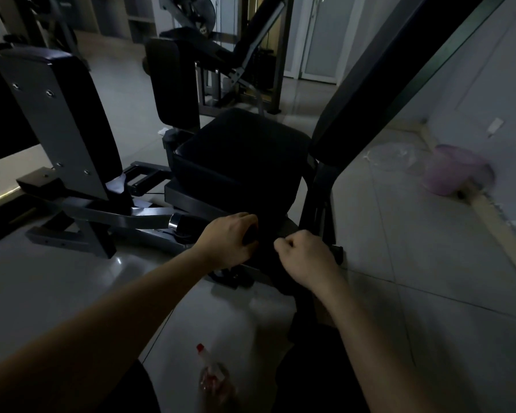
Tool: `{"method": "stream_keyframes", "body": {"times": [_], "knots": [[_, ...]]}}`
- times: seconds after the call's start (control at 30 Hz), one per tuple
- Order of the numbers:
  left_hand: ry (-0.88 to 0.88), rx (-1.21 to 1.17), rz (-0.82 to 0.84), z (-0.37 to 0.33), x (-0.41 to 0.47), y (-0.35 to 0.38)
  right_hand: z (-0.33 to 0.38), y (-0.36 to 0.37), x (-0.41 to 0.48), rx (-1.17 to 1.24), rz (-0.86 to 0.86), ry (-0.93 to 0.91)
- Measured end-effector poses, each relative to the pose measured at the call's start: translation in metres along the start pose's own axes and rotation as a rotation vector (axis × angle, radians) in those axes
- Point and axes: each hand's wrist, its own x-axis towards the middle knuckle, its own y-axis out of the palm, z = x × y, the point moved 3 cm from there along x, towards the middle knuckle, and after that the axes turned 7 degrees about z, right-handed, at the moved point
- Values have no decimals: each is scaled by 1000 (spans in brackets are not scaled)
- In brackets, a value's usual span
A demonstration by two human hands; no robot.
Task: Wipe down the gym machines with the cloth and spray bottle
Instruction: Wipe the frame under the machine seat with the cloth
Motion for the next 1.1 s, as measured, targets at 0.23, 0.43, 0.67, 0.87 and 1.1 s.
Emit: {"method": "stream_keyframes", "body": {"times": [0.23,0.43,0.67,0.87,1.1], "knots": [[13,-15,26,3,-1,-1,-6,-12,-2,319,-101,9],[-5,-1,198,-6,6,-1,-1,-18,13,282,-69,-108],[92,-18,45,-41,14,15,5,-38,13,33,-428,-149],[74,-288,-22,-64,19,9,-29,-50,18,387,-412,20],[27,-247,25,-40,-19,-22,-64,6,19,201,27,195]]}}
